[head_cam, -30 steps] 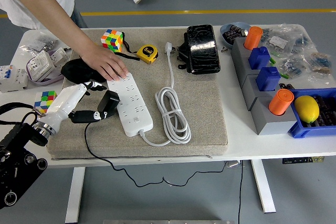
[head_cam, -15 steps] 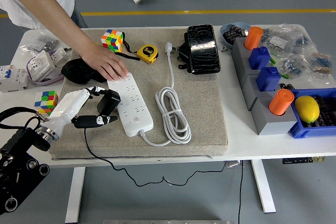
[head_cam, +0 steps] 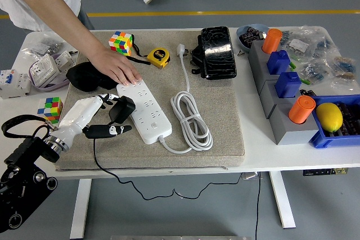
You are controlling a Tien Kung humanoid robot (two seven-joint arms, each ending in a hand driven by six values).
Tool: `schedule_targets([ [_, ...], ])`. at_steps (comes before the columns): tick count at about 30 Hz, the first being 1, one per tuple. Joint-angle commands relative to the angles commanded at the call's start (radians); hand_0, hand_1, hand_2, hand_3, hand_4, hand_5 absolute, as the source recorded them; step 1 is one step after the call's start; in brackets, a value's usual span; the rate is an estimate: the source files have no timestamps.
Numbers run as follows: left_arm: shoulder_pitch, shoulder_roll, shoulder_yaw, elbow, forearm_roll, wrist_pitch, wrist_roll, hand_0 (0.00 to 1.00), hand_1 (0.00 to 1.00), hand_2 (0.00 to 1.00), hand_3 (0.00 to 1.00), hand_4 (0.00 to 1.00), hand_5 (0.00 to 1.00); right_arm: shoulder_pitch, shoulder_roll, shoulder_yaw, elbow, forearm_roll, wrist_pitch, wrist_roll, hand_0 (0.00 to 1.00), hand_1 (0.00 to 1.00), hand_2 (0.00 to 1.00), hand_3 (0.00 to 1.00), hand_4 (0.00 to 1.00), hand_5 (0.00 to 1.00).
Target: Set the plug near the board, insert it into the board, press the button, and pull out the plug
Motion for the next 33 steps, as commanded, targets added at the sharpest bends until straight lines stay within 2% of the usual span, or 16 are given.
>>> schedule_targets([
  [10,-0.008,-0.005,0.017,-0.016,0.009,0.005,0.007,0.529,0.656,0.688,0.718,0.987,0.574,0.002,-0.002,-0.005,0.001,0.001,-0.002,0.002,0.558,0.649,0.624,0.532,0.907,0.446],
  [22,-0.040,-0.016,0.035,-0.014,0.025,0.001,0.029,0.529,0.662,0.696,0.719,0.985,0.576,0.000,-0.003,-0.003,0.001,0.001,-0.004,0.004,0.558,0.647,0.621,0.531,0.905,0.445],
  [33,-0.059,-0.027,0.020,-0.009,0.004,-0.018,0.072,0.532,0.670,0.709,0.727,0.987,0.581,-0.003,-0.002,0.000,0.000,0.003,-0.004,0.004,0.557,0.646,0.618,0.530,0.904,0.444],
])
